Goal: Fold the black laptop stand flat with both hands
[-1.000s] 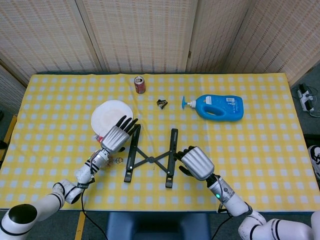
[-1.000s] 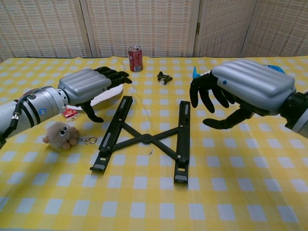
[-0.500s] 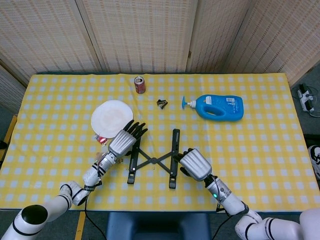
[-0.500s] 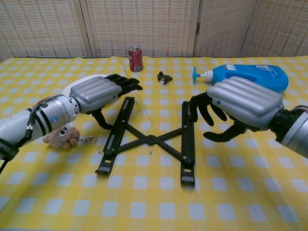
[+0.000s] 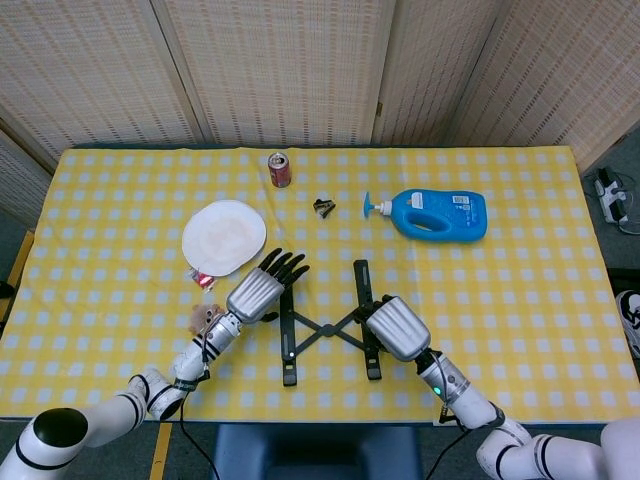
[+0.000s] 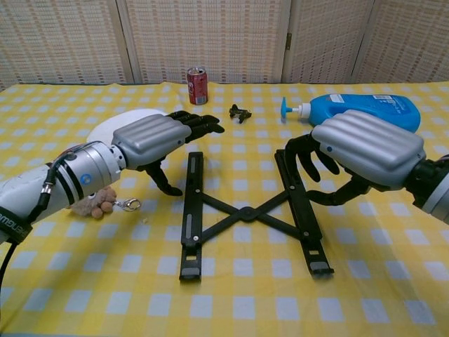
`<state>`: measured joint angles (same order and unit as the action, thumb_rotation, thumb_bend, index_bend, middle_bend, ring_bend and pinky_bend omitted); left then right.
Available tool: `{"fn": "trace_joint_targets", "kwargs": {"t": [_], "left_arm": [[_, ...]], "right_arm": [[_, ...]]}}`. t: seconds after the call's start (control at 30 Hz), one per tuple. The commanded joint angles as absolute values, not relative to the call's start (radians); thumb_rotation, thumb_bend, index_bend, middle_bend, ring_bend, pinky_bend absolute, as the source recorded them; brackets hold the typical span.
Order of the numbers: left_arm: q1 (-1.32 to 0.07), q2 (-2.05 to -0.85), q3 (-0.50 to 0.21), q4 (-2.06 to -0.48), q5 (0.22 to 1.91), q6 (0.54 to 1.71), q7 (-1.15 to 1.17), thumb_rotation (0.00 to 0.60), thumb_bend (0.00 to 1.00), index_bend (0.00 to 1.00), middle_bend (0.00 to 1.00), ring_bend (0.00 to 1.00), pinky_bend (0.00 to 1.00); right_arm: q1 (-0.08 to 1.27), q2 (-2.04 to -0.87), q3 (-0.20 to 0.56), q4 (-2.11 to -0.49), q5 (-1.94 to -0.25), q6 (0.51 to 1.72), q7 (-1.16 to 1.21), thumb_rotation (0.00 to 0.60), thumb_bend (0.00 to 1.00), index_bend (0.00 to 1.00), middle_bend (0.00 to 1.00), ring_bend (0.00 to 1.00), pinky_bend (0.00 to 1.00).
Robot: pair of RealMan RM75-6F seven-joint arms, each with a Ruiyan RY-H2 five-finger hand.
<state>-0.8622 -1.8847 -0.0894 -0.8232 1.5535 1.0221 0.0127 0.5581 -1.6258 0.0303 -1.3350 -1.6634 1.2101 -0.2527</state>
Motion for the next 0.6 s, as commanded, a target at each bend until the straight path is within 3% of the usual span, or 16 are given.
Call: {"fn": "trace_joint_targets", "kwargs": {"t": [0.03, 0.6], "left_arm": [[-0.875, -1.889, -0.107, -0.789, 1.528, 0.994, 0.042, 0.6, 0.15, 0.0, 0.0, 0.0, 0.0], [-0.874, -1.916, -0.097, -0.756, 1.505, 0.97, 0.022, 0.6, 0.15, 0.0, 0.0, 0.0, 0.0]], "right_arm": [[0.558, -1.629, 0.027, -1.323, -1.666, 1.21, -0.255, 0.6, 0.31, 0.5, 0.65, 0.68, 0.65], [0.556, -1.709, -0.005, -1.175, -1.669, 1.188, -0.267, 0.6, 0.31, 0.5, 0.65, 0.69, 0.65]]}}
